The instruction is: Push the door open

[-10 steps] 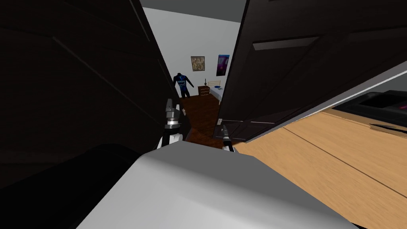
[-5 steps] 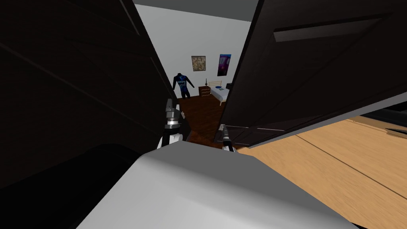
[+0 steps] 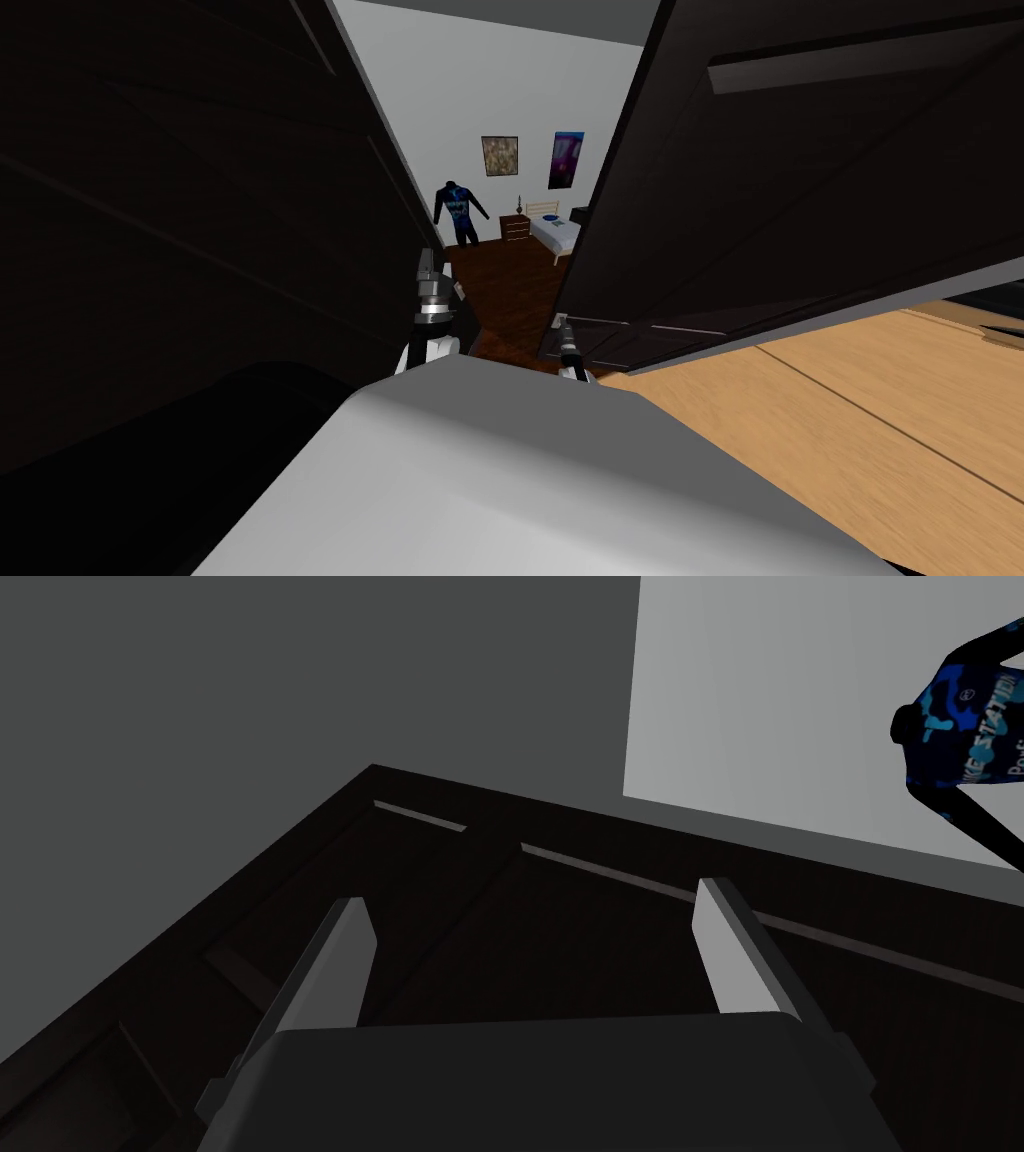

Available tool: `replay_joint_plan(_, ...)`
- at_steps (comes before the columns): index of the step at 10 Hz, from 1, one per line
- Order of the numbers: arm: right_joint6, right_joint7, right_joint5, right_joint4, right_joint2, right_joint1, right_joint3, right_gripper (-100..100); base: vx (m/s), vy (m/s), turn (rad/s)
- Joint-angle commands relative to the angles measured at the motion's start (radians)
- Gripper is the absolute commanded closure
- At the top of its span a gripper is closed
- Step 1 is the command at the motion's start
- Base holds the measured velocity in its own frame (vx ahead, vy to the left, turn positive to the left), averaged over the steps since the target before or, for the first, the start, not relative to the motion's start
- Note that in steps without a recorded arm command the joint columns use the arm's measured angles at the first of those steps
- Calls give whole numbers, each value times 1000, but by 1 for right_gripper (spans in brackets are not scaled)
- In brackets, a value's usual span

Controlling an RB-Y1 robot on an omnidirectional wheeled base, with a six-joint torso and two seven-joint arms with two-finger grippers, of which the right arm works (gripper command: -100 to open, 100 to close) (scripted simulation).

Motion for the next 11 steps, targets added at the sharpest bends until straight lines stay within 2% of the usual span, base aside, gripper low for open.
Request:
replay_joint_plan(1,-1,-1,0,0,0,2,0,100,-11,-2,-1)
replay_joint_plan(3,-1,-1,0,0,0,2,0,100,-4,0,-1)
replay_joint_plan(4,2,4,-1,3,-9,1,-11,100,106,21,-71)
replay_joint_plan(7,2,12,-4,6,-20,-2,-30,100,186,15,-66)
replay_joint_plan(9,2,12,-4,6,-20,-2,-30,100,113,16,-4)
replay_joint_plan(10,3,21,-6,8,-28,-6,-53,100,158,22,-160)
replay_joint_plan(11,3,23,-7,9,-30,-6,-58,100,205,13,-220)
